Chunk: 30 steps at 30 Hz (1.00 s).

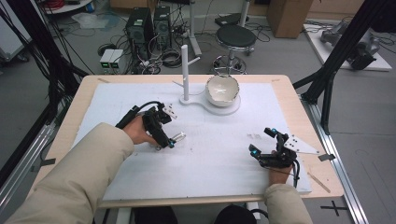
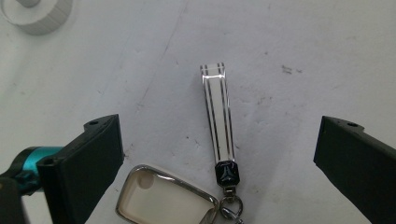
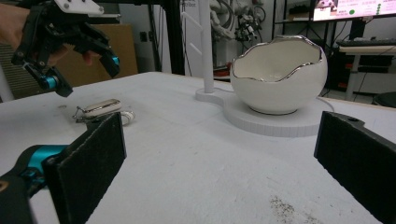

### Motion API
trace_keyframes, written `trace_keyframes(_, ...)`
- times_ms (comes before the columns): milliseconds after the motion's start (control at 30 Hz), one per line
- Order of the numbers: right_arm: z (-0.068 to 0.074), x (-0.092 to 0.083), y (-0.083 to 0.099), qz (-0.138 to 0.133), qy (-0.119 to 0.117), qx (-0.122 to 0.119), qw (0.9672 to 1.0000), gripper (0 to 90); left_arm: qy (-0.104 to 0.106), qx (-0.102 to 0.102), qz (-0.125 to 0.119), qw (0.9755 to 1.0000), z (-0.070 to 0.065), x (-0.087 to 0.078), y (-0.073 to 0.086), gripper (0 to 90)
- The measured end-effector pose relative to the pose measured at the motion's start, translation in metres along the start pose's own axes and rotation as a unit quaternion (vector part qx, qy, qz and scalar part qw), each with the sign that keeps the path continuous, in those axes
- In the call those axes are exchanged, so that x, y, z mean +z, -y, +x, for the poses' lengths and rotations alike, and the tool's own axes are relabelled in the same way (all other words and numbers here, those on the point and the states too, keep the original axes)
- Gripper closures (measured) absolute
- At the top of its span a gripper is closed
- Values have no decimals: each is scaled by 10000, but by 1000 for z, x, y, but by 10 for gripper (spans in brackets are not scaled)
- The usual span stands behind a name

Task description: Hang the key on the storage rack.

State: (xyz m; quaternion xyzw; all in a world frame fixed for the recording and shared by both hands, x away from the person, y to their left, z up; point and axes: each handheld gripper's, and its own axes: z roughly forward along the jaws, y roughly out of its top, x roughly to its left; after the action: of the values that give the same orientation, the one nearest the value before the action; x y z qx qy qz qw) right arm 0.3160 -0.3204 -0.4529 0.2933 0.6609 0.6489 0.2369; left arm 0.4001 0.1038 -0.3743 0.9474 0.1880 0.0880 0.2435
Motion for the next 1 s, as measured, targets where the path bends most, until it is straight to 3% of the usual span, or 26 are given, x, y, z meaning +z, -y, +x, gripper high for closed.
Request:
trace_keyframes(200,0,0,0,1,1,-1,10000,13,3,36,354,9994,-6,13,-5,29)
trace_keyframes(400,2,0,0,27,1,43,10000,13,-31,-52,723,9974,-10,24,-7,29)
trace_keyframes(500,1,0,0,20,0,28,10000,13,-76,-85,922,9957,-12,28,-7,108)
trace_keyframes(600,1,0,0,8,0,12,10000,12,-43,-192,1107,9937,-13,31,-8,118)
trace_keyframes(833,2,0,0,23,-3,1,10000,13,-31,-348,1271,9913,-13,33,-9,215)
trace_keyframes(1000,2,0,0,29,10,39,10000,13,-11,-467,1456,9882,-10,35,-10,285)
